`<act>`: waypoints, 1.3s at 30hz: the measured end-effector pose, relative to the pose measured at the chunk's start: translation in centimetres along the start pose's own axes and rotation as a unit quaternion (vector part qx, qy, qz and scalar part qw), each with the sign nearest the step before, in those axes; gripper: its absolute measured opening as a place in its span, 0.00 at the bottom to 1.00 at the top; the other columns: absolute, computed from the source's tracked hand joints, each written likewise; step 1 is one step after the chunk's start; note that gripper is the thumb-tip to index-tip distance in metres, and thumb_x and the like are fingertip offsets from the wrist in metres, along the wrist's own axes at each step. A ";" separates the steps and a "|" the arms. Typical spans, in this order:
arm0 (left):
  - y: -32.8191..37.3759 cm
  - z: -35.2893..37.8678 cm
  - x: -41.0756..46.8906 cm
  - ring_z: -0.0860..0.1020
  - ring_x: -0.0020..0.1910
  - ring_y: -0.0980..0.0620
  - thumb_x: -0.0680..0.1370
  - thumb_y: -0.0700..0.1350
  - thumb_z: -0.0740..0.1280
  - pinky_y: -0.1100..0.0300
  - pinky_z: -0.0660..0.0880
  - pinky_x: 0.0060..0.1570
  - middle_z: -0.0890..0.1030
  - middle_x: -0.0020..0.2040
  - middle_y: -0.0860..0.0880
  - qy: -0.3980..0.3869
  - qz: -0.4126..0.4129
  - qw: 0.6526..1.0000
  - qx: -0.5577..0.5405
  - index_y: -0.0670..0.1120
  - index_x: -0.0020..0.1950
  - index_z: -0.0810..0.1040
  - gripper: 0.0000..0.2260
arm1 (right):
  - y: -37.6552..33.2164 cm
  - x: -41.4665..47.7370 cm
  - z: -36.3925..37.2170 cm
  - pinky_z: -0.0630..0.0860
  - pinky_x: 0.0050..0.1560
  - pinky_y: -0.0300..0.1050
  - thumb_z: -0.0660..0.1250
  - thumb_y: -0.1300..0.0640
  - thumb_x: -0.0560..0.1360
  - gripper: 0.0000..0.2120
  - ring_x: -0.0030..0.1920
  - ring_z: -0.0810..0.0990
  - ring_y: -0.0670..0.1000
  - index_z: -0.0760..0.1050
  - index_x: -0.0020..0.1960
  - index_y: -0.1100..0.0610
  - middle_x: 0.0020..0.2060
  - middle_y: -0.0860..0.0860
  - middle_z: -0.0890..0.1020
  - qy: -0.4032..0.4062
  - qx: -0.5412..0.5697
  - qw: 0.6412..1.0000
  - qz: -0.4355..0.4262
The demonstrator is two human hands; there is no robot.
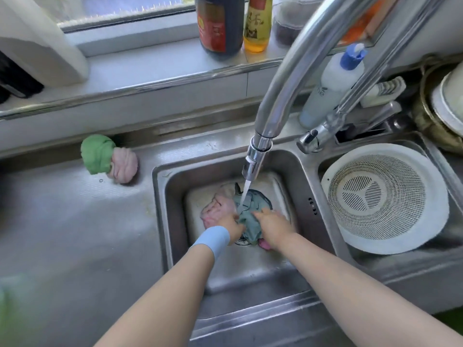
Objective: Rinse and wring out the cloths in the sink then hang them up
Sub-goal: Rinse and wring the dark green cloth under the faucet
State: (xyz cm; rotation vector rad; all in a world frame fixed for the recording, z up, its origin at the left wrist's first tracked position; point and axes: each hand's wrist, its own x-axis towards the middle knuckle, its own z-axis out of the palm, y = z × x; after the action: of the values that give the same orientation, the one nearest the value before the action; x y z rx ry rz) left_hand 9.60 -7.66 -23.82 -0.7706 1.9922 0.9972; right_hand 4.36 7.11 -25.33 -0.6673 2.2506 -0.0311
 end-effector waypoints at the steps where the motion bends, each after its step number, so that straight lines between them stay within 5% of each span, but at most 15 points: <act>1: -0.1 0.3 0.1 0.79 0.58 0.42 0.78 0.44 0.66 0.58 0.74 0.52 0.79 0.62 0.44 -0.005 -0.002 1.000 -0.013 0.45 0.71 0.71 0.20 | 0.2 0.3 0.2 0.74 0.62 0.51 0.76 0.57 0.67 0.34 0.62 0.76 0.60 0.70 0.70 0.50 0.64 0.53 0.75 0.020 0.008 1.000 0.008; 5: -0.5 0.6 -0.5 0.76 0.65 0.49 0.75 0.44 0.70 0.64 0.70 0.61 0.76 0.68 0.48 0.003 0.034 0.999 -0.043 0.46 0.74 0.68 0.28 | 0.4 0.1 -0.9 0.75 0.48 0.47 0.69 0.48 0.74 0.08 0.53 0.80 0.57 0.82 0.49 0.49 0.49 0.53 0.81 0.105 0.060 0.992 -0.022; 8: -0.3 0.0 -2.0 0.78 0.59 0.52 0.71 0.48 0.74 0.63 0.74 0.55 0.77 0.64 0.52 0.018 0.063 0.993 -0.101 0.54 0.73 0.69 0.31 | -0.1 -1.2 -3.4 0.71 0.38 0.45 0.69 0.45 0.72 0.10 0.41 0.79 0.51 0.80 0.34 0.47 0.35 0.49 0.81 0.118 0.177 0.977 -0.035; 11: 0.6 -2.0 -3.7 0.79 0.47 0.57 0.68 0.50 0.77 0.66 0.77 0.47 0.79 0.52 0.55 0.063 0.084 0.986 -0.129 0.57 0.66 0.76 0.27 | -1.2 -2.8 -6.8 0.75 0.40 0.42 0.74 0.45 0.69 0.07 0.40 0.81 0.42 0.86 0.44 0.46 0.36 0.43 0.85 0.115 0.295 0.947 -0.044; 13: 1.3 -3.8 -4.9 0.80 0.48 0.56 0.68 0.50 0.77 0.64 0.77 0.53 0.81 0.50 0.54 0.071 0.096 0.987 -0.110 0.57 0.62 0.78 0.23 | -1.4 -3.6 -9.0 0.72 0.35 0.37 0.78 0.46 0.66 0.07 0.35 0.80 0.38 0.85 0.40 0.47 0.33 0.41 0.84 0.115 0.325 0.938 -0.038; 16: 2.7 -6.6 -7.6 0.77 0.39 0.64 0.71 0.52 0.75 0.75 0.71 0.36 0.79 0.42 0.60 0.055 0.115 0.990 -0.055 0.56 0.60 0.80 0.18 | -1.2 -5.0 -11.4 0.68 0.31 0.37 0.81 0.42 0.59 0.17 0.32 0.77 0.41 0.78 0.34 0.50 0.30 0.43 0.81 0.103 0.294 0.950 -0.023; 19: 4.1 -8.8 -9.5 0.75 0.34 0.58 0.77 0.55 0.67 0.65 0.69 0.33 0.80 0.37 0.58 0.060 0.124 0.990 0.026 0.57 0.53 0.83 0.08 | -1.3 -5.9 -12.9 0.69 0.32 0.38 0.82 0.40 0.56 0.22 0.32 0.76 0.43 0.73 0.32 0.51 0.32 0.44 0.81 0.096 0.312 0.945 -0.018; 25: 5.5 -11.4 -11.9 0.74 0.34 0.53 0.78 0.48 0.65 0.60 0.71 0.36 0.77 0.31 0.54 0.111 0.146 0.983 -0.027 0.52 0.32 0.77 0.14 | -2.7 -7.6 -15.2 0.72 0.31 0.32 0.80 0.55 0.65 0.09 0.32 0.76 0.41 0.80 0.37 0.50 0.31 0.42 0.80 0.124 0.430 0.893 -0.051; 30: 5.4 -12.3 -13.3 0.80 0.40 0.52 0.76 0.48 0.67 0.59 0.77 0.40 0.83 0.41 0.52 0.148 0.151 0.973 -0.091 0.56 0.42 0.80 0.04 | -3.9 -8.5 -16.5 0.69 0.36 0.38 0.78 0.54 0.68 0.09 0.33 0.72 0.45 0.82 0.38 0.58 0.30 0.45 0.77 0.119 0.420 0.897 -0.063; 32: 5.4 -12.4 -13.6 0.80 0.40 0.50 0.74 0.42 0.68 0.56 0.78 0.43 0.83 0.45 0.49 0.166 0.151 0.968 -0.111 0.57 0.45 0.78 0.08 | -4.4 -9.0 -17.0 0.72 0.38 0.38 0.79 0.55 0.67 0.06 0.34 0.76 0.44 0.85 0.41 0.55 0.33 0.45 0.82 0.108 0.456 0.881 -0.061; 35: 5.5 -12.2 -14.3 0.81 0.42 0.54 0.70 0.40 0.72 0.67 0.77 0.40 0.83 0.45 0.53 0.168 0.186 0.966 -0.068 0.58 0.51 0.76 0.15 | -5.1 -9.8 -17.3 0.75 0.35 0.36 0.80 0.60 0.67 0.08 0.34 0.80 0.43 0.85 0.36 0.48 0.33 0.45 0.85 0.062 0.496 0.863 -0.078; 39: 6.1 -11.8 -15.2 0.80 0.38 0.56 0.70 0.46 0.73 0.68 0.76 0.34 0.83 0.41 0.53 0.146 0.208 0.965 -0.059 0.59 0.45 0.79 0.09 | -4.9 -10.4 -16.5 0.75 0.31 0.38 0.76 0.63 0.68 0.09 0.34 0.81 0.47 0.84 0.45 0.52 0.35 0.48 0.85 0.080 0.486 0.869 -0.043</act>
State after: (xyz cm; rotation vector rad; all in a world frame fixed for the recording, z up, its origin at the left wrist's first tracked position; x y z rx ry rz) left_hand 8.63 -11.79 -4.07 -0.5986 2.4337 1.3123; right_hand 1.06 4.76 -5.64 -0.1957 1.9860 -1.2150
